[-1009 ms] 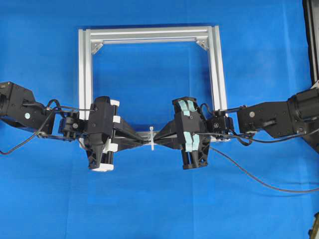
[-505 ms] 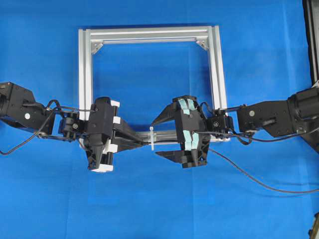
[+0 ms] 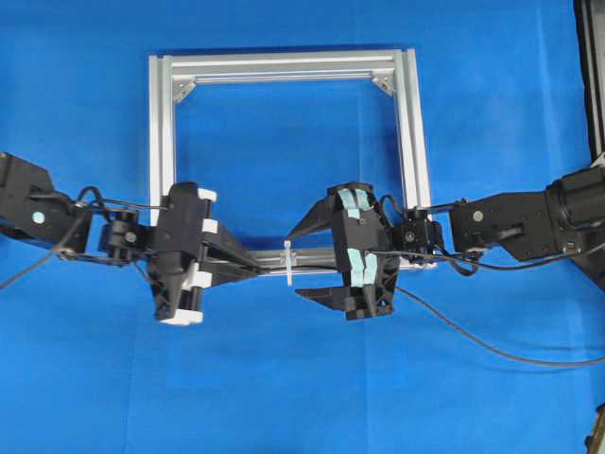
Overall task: Insert the wire through the string loop located in the center.
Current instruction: 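Pull the plug leftward with the left gripper, drawing cable through loop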
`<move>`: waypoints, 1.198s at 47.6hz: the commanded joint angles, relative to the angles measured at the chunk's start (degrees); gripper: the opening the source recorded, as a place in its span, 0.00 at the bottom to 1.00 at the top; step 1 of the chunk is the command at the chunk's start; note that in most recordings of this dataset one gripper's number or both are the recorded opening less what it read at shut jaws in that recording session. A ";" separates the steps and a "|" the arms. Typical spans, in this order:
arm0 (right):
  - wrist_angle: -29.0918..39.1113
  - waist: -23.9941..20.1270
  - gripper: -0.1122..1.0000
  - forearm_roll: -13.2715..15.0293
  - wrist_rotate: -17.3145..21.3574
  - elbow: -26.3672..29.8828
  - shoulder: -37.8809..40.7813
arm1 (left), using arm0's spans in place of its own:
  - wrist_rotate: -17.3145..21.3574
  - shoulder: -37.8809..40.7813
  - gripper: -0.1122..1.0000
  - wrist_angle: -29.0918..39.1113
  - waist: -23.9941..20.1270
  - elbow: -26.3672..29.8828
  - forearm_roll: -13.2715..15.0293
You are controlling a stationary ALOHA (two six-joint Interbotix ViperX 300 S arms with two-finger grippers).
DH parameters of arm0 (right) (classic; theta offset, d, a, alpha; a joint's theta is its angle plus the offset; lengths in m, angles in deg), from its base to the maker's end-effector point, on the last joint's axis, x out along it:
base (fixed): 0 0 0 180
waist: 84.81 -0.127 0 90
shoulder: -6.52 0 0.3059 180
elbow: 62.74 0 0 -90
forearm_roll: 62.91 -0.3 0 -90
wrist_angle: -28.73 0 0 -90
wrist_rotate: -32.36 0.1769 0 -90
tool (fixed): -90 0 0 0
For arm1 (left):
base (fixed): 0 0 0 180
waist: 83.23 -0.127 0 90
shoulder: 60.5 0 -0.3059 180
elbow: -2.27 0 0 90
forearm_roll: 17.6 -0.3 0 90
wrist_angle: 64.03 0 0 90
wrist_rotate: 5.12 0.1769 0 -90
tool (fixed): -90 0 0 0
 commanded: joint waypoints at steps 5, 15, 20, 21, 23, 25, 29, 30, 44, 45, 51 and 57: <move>0.09 -0.26 0.90 0.09 0.09 0.53 -0.79 | -0.18 -5.19 0.18 -0.26 0.18 -3.16 -0.09; 0.88 -0.62 0.90 0.09 0.09 0.53 -1.32 | -1.32 -10.46 0.18 -0.26 0.09 -9.05 -0.09; 1.14 -0.97 0.90 0.09 0.09 0.70 -1.49 | -1.93 -13.54 0.18 -0.26 0.44 -12.30 -0.18; 1.23 -1.05 0.90 0.09 0.09 0.70 -1.58 | -2.02 -14.06 0.18 -0.26 0.53 -12.83 -0.09; 1.41 -1.14 0.90 0.09 0.09 0.70 -1.67 | -2.29 -15.21 0.18 -0.26 0.70 -13.97 -0.09; 1.58 -1.32 0.90 0.09 0.09 0.79 -1.76 | -2.55 -16.26 0.18 0.00 0.97 -14.94 -0.09; 2.02 -1.49 0.90 0.00 0.18 0.70 -1.85 | -3.16 -18.46 0.18 0.79 1.49 -16.79 -0.09; 2.20 -1.49 0.90 -0.09 0.18 0.79 -1.76 | -3.52 -19.51 0.18 1.23 1.67 -17.40 -0.09; 3.34 -1.49 0.90 -0.18 0.26 1.05 -2.02 | -5.71 -26.98 0.18 4.75 2.29 -22.41 -0.09; 3.43 -1.49 0.90 -0.18 0.26 1.05 -2.02 | -5.71 -27.25 0.18 4.75 2.29 -22.50 -0.18; 3.43 -1.58 0.90 -0.18 0.26 1.05 -2.11 | -5.45 -28.21 0.18 5.19 2.29 -23.03 -0.26; 3.43 -1.58 0.90 -0.18 0.26 1.05 -2.11 | -4.92 -27.77 0.18 5.36 2.29 -22.85 -0.35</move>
